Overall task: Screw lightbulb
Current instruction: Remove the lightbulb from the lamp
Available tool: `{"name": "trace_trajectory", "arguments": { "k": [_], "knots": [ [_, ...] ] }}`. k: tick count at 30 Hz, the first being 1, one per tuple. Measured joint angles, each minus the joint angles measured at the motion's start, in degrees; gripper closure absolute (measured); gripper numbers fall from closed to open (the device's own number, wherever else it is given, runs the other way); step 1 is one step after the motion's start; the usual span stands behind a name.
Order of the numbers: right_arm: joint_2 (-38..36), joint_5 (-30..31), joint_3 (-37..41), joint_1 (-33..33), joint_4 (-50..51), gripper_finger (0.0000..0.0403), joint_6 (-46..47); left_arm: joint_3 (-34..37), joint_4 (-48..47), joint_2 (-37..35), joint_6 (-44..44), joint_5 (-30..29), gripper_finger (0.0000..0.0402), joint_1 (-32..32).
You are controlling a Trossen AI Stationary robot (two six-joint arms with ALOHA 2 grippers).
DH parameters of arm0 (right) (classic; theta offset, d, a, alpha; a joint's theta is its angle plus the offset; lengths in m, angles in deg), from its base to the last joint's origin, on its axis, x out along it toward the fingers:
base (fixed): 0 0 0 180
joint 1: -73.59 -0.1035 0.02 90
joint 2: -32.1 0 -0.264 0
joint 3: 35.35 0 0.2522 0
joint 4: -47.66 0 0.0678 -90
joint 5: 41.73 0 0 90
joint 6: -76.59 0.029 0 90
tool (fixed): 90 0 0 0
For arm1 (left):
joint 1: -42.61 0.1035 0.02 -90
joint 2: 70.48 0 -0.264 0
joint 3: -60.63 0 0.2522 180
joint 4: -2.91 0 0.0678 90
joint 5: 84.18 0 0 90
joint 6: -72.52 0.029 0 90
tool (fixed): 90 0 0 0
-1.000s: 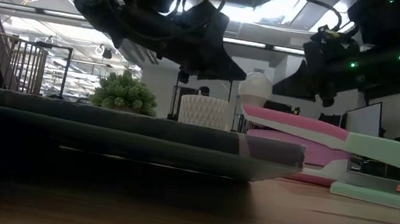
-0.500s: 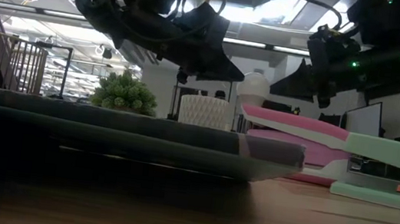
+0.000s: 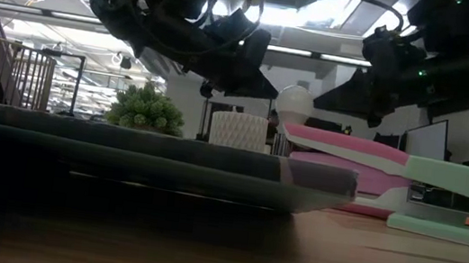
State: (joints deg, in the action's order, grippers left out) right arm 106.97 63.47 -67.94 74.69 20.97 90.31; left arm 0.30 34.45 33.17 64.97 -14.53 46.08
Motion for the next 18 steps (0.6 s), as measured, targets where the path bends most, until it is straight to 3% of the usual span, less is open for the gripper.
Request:
{"name": "trace_trajectory", "arguments": {
  "k": [5, 11, 18],
  "knots": [
    [0.0, -1.47, 0.0, -0.04, -0.1, 0.0375, 0.0, -0.02, -0.26, 0.0, -0.14, -0.26, 0.0402, 0.11],
    [-0.27, -1.31, 0.0, -0.04, -0.3, 0.0375, -0.17, -0.02, 0.57, -0.5, 2.29, -5.47, 0.0401, 0.09],
    [-5.4, 0.09, 0.0, 0.0, -0.28, 0.0375, -2.37, -0.02, 0.54, -3.49, 4.83, -5.71, 0.0401, -1.18]
  ]
}}
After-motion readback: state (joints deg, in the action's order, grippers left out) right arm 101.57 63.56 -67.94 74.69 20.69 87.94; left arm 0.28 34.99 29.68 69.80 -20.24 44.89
